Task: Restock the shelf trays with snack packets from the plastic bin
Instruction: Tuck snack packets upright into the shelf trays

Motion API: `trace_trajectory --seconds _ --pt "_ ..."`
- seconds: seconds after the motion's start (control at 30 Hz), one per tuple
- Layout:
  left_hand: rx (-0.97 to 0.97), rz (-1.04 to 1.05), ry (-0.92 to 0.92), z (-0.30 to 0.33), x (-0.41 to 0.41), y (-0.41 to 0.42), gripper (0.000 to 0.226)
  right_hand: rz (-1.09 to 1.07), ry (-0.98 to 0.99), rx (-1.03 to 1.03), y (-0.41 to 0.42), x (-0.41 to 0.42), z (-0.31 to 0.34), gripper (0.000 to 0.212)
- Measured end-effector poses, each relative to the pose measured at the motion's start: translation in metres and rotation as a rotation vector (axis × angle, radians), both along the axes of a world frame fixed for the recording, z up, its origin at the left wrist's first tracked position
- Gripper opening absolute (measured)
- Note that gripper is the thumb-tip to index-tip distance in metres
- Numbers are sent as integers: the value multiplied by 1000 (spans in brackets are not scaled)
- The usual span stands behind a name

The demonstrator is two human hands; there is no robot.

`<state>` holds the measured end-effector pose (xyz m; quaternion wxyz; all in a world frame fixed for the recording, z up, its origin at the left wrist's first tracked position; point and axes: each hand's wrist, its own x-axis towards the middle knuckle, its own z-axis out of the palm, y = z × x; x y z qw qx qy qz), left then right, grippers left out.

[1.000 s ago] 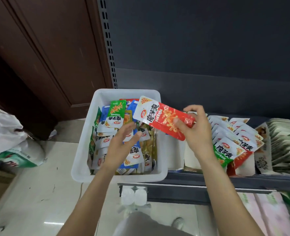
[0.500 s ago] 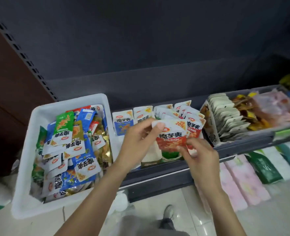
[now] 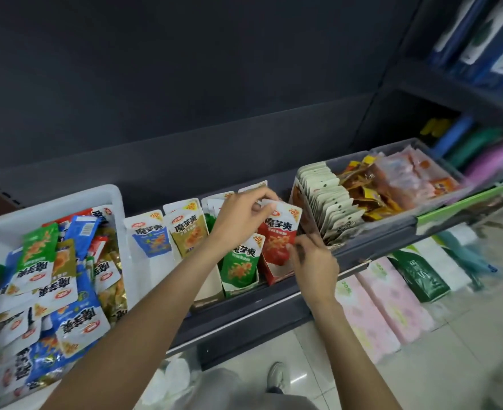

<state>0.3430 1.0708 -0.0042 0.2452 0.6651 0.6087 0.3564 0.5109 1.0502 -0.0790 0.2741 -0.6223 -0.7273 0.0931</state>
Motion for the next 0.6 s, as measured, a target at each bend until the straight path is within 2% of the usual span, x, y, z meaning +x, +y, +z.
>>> trace_trajectory --seconds 0.17,0.3,0.5,0.6 --pt "-13 -20 293 -15 1 9 12 -21 92 -68 11 0 -12 9" --pt "28 6 380 -19 2 13 19 -45 151 -55 15 -2 -11 16" --pt "204 160 259 -14 -14 -13 26 -68 284 -22 16 -7 -10 22" --pt "239 245 157 -20 -38 -39 26 -52 323 -5 21 -11 -10 16"
